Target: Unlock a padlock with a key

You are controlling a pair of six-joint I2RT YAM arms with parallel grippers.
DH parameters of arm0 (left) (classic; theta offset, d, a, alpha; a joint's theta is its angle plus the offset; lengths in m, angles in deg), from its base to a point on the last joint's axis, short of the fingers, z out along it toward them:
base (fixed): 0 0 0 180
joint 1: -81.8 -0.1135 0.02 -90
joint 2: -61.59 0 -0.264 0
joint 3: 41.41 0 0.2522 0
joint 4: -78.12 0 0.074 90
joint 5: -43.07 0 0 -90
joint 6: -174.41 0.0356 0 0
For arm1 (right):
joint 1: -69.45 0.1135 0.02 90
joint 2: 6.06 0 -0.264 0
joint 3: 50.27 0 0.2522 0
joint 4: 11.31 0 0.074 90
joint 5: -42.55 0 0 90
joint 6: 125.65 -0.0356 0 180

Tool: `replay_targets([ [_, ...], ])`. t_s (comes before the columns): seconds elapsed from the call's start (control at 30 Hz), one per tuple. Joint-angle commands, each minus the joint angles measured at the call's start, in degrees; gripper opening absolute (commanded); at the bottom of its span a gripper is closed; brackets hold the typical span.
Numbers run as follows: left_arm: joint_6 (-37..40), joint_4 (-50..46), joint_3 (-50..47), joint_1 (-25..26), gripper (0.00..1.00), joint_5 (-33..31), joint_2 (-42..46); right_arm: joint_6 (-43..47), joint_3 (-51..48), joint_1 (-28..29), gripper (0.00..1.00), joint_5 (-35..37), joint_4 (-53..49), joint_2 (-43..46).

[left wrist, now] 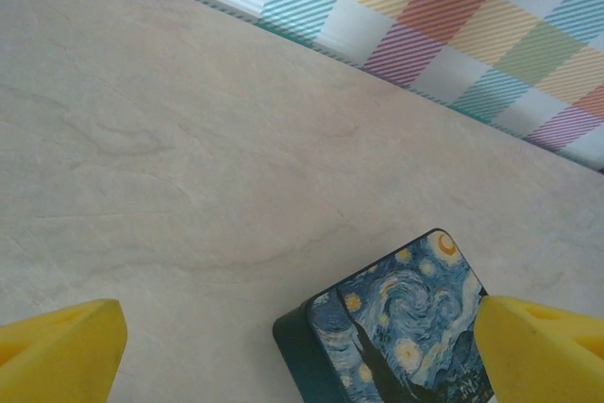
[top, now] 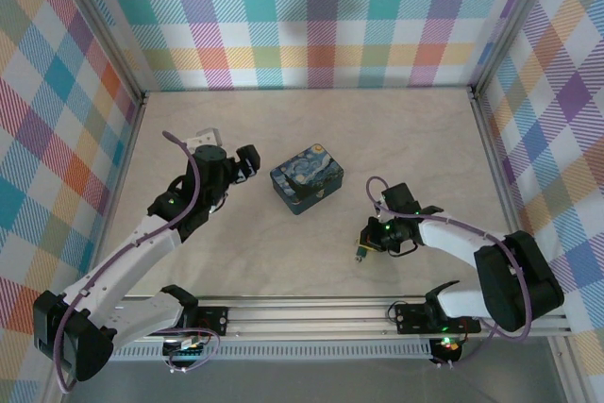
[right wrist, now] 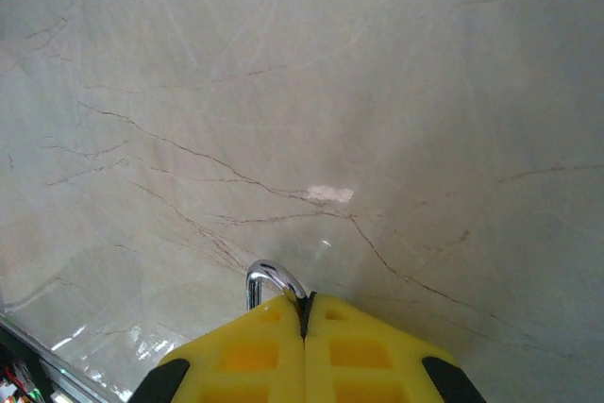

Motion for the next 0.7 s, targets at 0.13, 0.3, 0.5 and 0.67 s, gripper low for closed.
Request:
replay_targets([
  [0.13,3.66,-3.92,2.81,-0.47,0.95,-2.27,0.65,2.02,2.41,0.19,0.12,0.07,-0.82,1.4],
  [0.3,4.86,-3.45,3.11,-0.52,0.95,-1.73,1.21,4.24,4.69,0.21,0.22,2.98,-5.03,4.55],
  [0.5,5.05,-3.29,3.86,-0.47,0.95,-2.9,1.39,5.56,7.33,0.21,0.35,9.62,-8.3,12.55],
  [0.67,6.92,-2.34,4.92,-0.56,0.96,-7.62,1.38,8.83,10.5,0.08,0.45,19.9,-8.04,18.89],
])
